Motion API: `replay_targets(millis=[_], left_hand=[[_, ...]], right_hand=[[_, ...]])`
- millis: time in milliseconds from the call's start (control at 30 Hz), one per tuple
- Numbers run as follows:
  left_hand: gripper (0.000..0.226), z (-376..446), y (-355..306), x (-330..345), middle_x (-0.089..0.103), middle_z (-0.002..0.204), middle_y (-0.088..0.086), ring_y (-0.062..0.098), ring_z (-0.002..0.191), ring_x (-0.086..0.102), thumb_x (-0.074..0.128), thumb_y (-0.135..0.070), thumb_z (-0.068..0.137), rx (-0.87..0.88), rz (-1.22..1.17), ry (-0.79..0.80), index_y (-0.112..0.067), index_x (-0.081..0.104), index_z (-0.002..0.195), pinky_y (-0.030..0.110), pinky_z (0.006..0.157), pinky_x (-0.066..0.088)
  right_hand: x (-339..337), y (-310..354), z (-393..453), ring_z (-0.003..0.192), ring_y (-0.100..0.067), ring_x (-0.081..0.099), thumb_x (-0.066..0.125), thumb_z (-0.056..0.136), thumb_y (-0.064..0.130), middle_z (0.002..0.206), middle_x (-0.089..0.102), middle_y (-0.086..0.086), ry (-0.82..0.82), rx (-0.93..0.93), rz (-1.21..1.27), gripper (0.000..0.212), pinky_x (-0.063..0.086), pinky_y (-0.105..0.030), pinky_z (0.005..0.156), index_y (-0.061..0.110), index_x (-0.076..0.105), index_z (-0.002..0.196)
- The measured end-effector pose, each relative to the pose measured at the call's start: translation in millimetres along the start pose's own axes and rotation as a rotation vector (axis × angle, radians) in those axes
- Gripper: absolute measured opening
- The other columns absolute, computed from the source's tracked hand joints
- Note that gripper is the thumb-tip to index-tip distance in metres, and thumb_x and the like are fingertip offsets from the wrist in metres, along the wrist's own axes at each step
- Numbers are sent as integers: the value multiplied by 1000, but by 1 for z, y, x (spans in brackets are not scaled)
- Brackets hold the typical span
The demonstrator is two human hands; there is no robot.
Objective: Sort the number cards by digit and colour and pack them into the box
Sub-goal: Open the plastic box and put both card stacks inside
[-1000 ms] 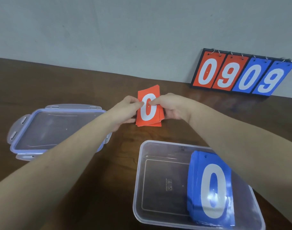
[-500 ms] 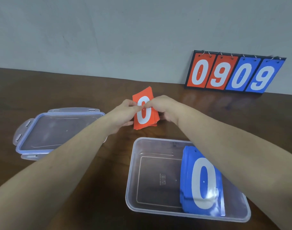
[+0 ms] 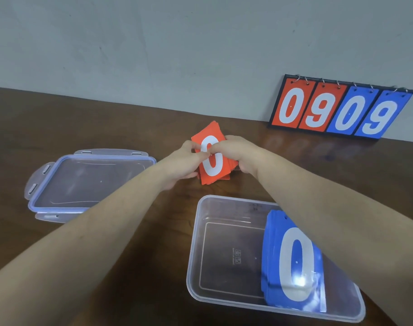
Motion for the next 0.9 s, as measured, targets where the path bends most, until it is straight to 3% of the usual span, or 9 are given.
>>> replay_targets(millis=[133, 400, 567, 633, 767, 900], left_hand=[[57, 1, -3, -1, 47, 148, 1, 21, 121, 58, 57, -46, 100, 0, -16, 21, -28, 32, 148, 26, 75, 57], [53, 2, -2, -3, 47, 147, 1, 21, 119, 59, 58, -45, 99, 5, -42, 16, -30, 34, 144, 26, 76, 57], [56, -1, -3, -1, 48, 145, -1, 20, 117, 58, 60, -46, 98, 12, -52, 5, -30, 33, 145, 23, 69, 54], [56, -3, -3, -1, 48, 146, -2, 20, 120, 57, 60, -45, 98, 12, -69, -5, -30, 33, 145, 24, 71, 55], [48, -9, -3, -1, 48, 147, -1, 23, 126, 55, 60, -37, 100, 14, -141, -44, -30, 36, 141, 36, 91, 56], [61, -23, -14, -6, 62, 129, -2, 17, 107, 69, 67, -38, 96, 70, -297, -77, -30, 30, 144, 38, 89, 59]], right_hand=[[-2, 3, -2, 109, -28, 63, 72, 92, 31, 132, 60, -5, -2, -3, 15, 56, 59, -40, 90, 23, 47, 142], [2, -3, -4, 109, -25, 63, 74, 91, 31, 132, 61, -2, -27, -63, 130, 57, 58, -35, 86, 25, 48, 142], [0, -3, -6, 109, -26, 64, 76, 90, 27, 131, 62, -1, -52, -100, 203, 58, 59, -38, 89, 24, 50, 142], [0, -4, -7, 109, -27, 65, 77, 89, 25, 131, 63, -2, -53, -108, 233, 59, 59, -42, 92, 24, 51, 141], [-6, -5, -12, 111, -27, 64, 78, 88, 24, 133, 63, -3, -78, -116, 275, 60, 58, -45, 94, 22, 52, 142], [-26, 6, -30, 111, -28, 64, 81, 86, 21, 135, 60, 0, -86, -219, 339, 71, 60, -47, 90, 29, 43, 145]])
Point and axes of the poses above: each hand's wrist, its own z-axis towards the middle knuckle, its own x-axis out of the palm, y = z × x, the point moved 9 cm from there along z, towards the middle knuckle
